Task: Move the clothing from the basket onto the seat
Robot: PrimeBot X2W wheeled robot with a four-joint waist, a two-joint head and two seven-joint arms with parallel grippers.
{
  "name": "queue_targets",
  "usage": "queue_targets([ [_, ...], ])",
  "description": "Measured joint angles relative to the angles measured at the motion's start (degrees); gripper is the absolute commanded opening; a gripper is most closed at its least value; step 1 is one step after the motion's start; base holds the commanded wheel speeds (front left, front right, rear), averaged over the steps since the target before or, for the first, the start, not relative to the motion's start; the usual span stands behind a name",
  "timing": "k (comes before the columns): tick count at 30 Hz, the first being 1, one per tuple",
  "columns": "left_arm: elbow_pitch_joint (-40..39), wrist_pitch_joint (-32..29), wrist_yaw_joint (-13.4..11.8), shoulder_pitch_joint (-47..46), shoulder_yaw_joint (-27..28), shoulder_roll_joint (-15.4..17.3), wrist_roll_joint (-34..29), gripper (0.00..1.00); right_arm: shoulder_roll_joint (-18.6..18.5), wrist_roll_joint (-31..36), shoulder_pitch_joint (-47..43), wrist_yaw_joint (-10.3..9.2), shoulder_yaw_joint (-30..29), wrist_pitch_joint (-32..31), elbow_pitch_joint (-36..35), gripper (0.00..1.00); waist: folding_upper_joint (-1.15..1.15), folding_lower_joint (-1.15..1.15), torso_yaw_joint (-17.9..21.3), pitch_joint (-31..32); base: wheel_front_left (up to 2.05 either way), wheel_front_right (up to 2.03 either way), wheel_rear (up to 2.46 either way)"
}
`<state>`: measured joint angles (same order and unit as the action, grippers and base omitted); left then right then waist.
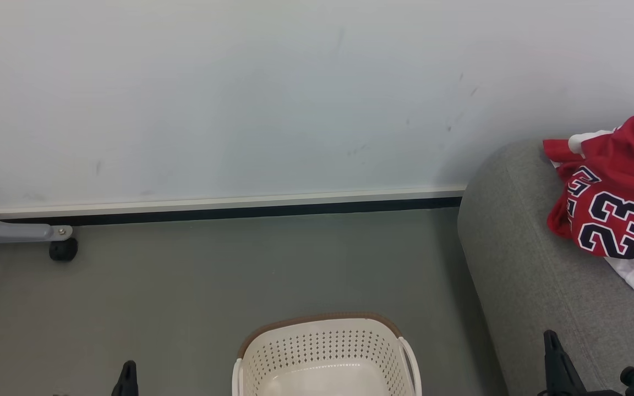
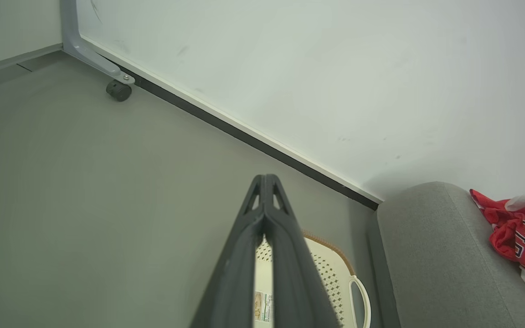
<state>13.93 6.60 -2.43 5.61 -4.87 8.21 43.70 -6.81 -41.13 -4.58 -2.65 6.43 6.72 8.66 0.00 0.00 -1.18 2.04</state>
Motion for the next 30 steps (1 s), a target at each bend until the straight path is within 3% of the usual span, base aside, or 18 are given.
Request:
queue_targets([
  [30,1.3,-6.0,4.2,-4.6,4.5,-2.6,21.4,0.0,2.0,-22.6,4.4,4.26,-6.3,-6.0,3.6,0.0,0.0,0.0,0.5,-1.0,0.0,0.0,0.0],
])
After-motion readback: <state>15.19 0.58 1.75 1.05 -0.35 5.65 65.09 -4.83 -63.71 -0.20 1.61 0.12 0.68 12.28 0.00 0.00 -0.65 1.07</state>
